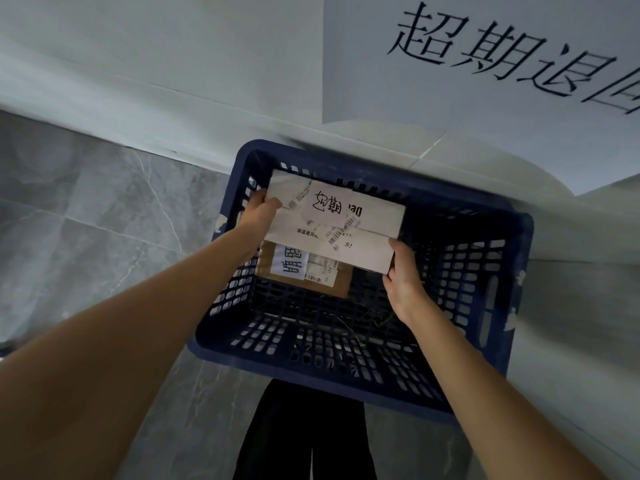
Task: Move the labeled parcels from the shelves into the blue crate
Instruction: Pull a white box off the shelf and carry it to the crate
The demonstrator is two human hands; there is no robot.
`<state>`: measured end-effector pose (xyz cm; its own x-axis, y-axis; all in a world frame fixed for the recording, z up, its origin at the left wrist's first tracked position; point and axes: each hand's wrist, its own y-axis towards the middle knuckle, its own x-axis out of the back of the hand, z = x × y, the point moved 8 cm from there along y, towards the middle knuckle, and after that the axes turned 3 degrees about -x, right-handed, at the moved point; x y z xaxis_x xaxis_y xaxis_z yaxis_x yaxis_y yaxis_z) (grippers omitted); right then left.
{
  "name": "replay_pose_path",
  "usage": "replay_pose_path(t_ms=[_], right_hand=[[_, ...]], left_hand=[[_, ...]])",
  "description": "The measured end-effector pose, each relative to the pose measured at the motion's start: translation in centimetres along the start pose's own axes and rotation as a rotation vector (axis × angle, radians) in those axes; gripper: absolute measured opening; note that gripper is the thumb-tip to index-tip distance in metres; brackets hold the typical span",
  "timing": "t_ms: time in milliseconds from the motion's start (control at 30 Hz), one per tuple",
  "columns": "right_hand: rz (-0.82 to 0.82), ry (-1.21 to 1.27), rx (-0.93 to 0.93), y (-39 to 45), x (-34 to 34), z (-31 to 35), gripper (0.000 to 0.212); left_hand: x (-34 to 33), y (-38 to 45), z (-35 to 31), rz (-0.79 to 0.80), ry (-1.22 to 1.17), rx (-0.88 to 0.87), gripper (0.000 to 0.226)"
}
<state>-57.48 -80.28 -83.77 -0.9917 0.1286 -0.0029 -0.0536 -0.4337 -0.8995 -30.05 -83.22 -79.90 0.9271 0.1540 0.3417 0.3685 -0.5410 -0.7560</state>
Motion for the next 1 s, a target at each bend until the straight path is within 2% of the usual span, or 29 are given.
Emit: replay_pose_path(t_ms=[100,233,367,433,600,733,833,1000], right_hand=[[-0.026,-0.061,0.035,0.0,-0.2,0.4,0.039],[-0.063,-0.128,0.064,-0.6,-0.4,0.7,0.071],[-0.138,-0.12,0.146,-2.3,-0.1,2.0,0.066],[-0.165,-0.172,0.25,-3.9,-0.4,3.3,0.065],[-0.231,-0.638,0.639,-8.8,-3.5,8.4,0.056],[-0.202,-1.039,0.889,-14.5,-7.4,11.7,0.058],[-0.174,-1.249,1.023,-19.4,-10.4,13.9,0.06],[-0.024,-1.422,1.248,-27.1,-17.1,16.3,0.06]], left_hand=[[-0.3,-1.2,-1.0,-0.019,0.046,-0.043,0.048],[-0.3,-2.7,-1.9,-0.065,0.061,-0.121,0.052],[0.2,-3.2,-1.9,-0.108,0.143,-0.268,0.058],[0.1,-4.0,-2.1,-0.101,0.316,-0.349,0.063],[-0.4,-8.2,-5.3,-0.122,0.716,-0.627,0.072],[1.8,-12.9,-8.0,-0.198,0.937,-0.728,0.075],[5.1,-17.2,-10.3,-0.305,0.995,-0.805,0.076],[12.2,-22.3,-12.6,-0.435,0.966,-0.773,0.073]])
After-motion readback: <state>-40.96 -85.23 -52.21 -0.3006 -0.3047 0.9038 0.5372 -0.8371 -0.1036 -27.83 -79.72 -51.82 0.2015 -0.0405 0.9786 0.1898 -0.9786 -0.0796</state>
